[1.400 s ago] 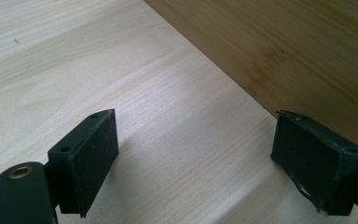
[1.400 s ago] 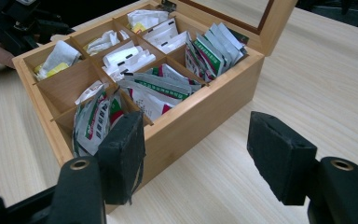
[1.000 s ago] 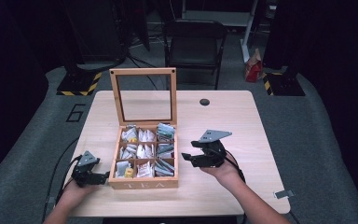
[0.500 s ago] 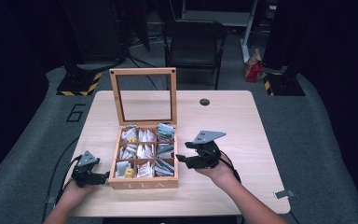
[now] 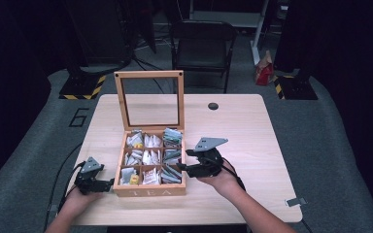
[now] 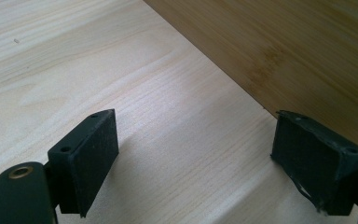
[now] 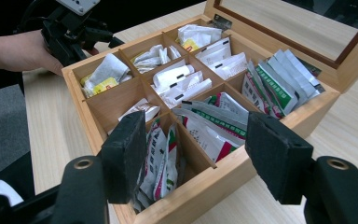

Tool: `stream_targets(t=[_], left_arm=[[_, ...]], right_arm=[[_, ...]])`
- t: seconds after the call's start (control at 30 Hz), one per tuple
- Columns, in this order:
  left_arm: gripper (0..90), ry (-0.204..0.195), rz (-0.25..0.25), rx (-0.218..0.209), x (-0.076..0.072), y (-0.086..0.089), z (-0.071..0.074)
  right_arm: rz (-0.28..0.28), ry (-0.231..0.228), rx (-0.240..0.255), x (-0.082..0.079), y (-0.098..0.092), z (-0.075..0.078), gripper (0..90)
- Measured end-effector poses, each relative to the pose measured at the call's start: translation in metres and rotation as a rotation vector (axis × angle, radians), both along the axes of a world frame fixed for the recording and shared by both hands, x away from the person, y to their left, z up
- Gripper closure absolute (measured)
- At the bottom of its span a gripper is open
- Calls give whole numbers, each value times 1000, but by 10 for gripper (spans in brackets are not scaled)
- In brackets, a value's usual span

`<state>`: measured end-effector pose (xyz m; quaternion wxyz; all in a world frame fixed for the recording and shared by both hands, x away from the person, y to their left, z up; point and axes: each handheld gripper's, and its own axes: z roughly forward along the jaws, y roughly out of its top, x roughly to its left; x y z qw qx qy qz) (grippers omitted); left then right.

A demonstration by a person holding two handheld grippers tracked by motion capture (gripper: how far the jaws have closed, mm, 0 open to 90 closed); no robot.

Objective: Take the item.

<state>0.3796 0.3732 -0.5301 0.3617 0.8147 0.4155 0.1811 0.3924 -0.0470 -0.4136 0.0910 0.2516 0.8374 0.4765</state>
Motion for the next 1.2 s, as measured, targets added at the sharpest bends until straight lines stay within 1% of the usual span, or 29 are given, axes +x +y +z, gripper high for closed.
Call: stream_targets(t=[0.2,0.4,0.5,0.57,0.73,0.77,0.83,0.87,0.93,1.03,1.2], left_arm=[[140,0,0,0,0,0,0],[140,1,0,1,0,0,0],[140,1,-1,1,0,0,0],[140,1,-1,1,0,0,0],[140,1,0,0,0,0,0],[140,1,0,0,0,0,0],[140,1,0,0,0,0,0],[140,1,0,0,0,0,0],[140,1,0,0,0,0,0],[140,1,0,0,0,0,0],[140,1,-1,0,0,0,0]], right_arm=[[17,2,-5,-1,5,-3,391],[25,0,-17,0,8,-6,436],[28,10,-18,0,11,-8,442],[30,18,-14,0,12,-9,423],[19,12,-5,0,15,-12,373],[24,17,-9,0,15,-13,343],[22,1,-18,0,15,-13,336],[16,2,-14,-1,16,-14,334],[21,5,-15,0,16,-14,342],[14,2,-25,-1,18,-16,358],[23,16,-25,-2,22,-20,441]])
